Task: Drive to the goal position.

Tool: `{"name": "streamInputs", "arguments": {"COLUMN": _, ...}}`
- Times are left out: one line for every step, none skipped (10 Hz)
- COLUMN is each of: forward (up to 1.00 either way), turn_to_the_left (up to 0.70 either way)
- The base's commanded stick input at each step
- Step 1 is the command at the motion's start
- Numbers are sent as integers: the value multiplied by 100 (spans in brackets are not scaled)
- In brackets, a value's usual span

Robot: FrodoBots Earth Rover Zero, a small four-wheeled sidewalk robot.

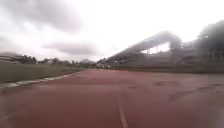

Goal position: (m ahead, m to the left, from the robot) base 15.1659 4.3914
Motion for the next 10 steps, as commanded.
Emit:
{"name": "streamInputs", "arguments": {"forward": 50, "turn_to_the_left": 2}}
{"name": "streamInputs", "arguments": {"forward": 50, "turn_to_the_left": 2}}
{"name": "streamInputs", "arguments": {"forward": 50, "turn_to_the_left": 2}}
{"name": "streamInputs", "arguments": {"forward": 50, "turn_to_the_left": 2}}
{"name": "streamInputs", "arguments": {"forward": 50, "turn_to_the_left": 2}}
{"name": "streamInputs", "arguments": {"forward": 50, "turn_to_the_left": 2}}
{"name": "streamInputs", "arguments": {"forward": 50, "turn_to_the_left": 2}}
{"name": "streamInputs", "arguments": {"forward": 50, "turn_to_the_left": 2}}
{"name": "streamInputs", "arguments": {"forward": 50, "turn_to_the_left": 2}}
{"name": "streamInputs", "arguments": {"forward": 50, "turn_to_the_left": 2}}
